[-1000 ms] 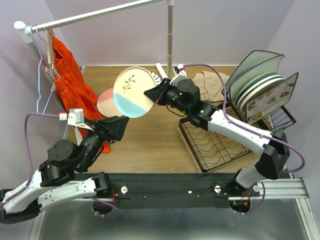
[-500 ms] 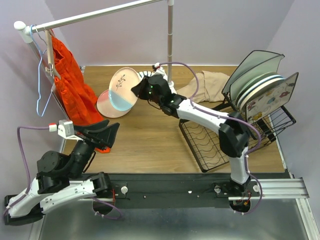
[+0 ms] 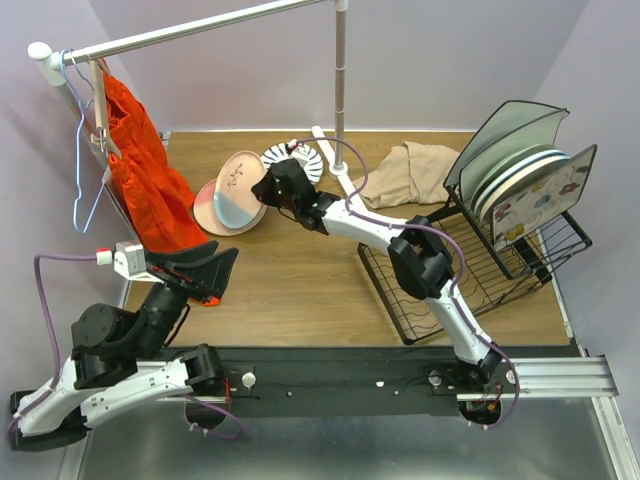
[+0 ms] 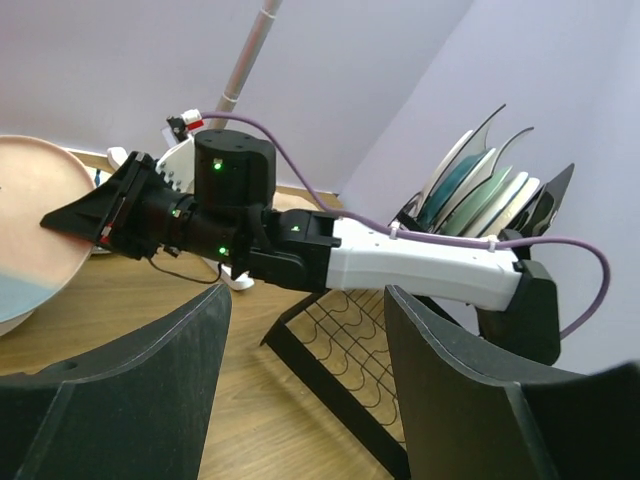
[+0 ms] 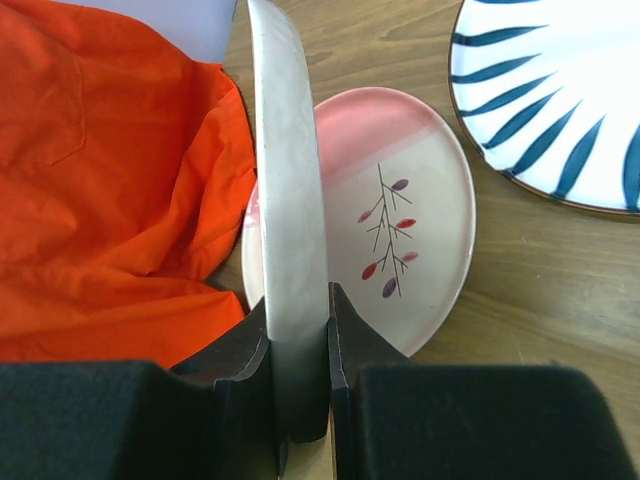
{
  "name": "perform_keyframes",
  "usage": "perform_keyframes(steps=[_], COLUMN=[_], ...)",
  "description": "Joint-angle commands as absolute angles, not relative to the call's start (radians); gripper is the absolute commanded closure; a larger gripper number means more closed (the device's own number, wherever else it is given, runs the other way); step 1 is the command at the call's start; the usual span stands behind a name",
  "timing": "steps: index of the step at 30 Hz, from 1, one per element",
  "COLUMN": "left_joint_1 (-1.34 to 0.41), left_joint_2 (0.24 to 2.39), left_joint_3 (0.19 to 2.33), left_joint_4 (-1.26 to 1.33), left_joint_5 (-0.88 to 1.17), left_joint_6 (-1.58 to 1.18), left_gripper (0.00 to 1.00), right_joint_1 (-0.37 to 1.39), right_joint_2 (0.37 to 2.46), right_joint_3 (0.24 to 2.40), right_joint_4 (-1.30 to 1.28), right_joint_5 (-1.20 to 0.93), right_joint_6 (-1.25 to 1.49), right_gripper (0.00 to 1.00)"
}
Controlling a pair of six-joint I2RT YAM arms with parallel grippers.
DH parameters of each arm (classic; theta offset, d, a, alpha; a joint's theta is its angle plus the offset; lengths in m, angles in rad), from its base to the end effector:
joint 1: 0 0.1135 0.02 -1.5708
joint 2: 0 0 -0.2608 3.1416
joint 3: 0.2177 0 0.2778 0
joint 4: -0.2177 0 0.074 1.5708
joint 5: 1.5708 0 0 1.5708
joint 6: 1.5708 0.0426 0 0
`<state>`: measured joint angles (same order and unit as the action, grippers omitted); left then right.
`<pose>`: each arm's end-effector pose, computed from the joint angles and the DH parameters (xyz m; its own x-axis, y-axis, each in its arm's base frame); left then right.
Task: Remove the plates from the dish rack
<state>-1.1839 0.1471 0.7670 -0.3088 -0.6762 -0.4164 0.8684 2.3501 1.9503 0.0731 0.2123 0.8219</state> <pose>0.0436 -0.0363 0.3910 -0.0956 -0.6015 -0.7932 0.5017 0.6591 -0.5602 0.3855 0.4415 0.2116 -0.5932 0.4074 -0.6944 -0.2684 0.7131 0.6477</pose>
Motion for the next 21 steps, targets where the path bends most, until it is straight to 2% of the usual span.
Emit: perform_keyframes(steps=[1,13,19,21], left_joint_1=[-1.181,-1.181,-1.181,-1.181], left_joint_2=[0.095,0.061,0.077,0.078], left_joint_3=[0.759,0.764,0.765,0.767], left_joint_4=[-0.321,-0.354,-0.357,-0.359], left_joint_5=[-0.679,-0.736,-0.741,-0.742], left_joint_6=[-0.433,-0.471,-0.468,-0.468], left_gripper=[0.29,0.29,0.29,0.29], right_joint_1=[0.851,0.802,0.795,0.792], right_joint_2=[2.384,2.503,2.523,2.519], right_joint_3=[2.069,2.115,2.105,2.080], right_joint_4=[0.233,0.278,0.275,0.275], right_joint_5=[0.172,0.028,0.005,0.005], right_joint_6=[0.905,1.048,1.068,1.087], right_gripper=[0.99,0.98,0.81,0.71])
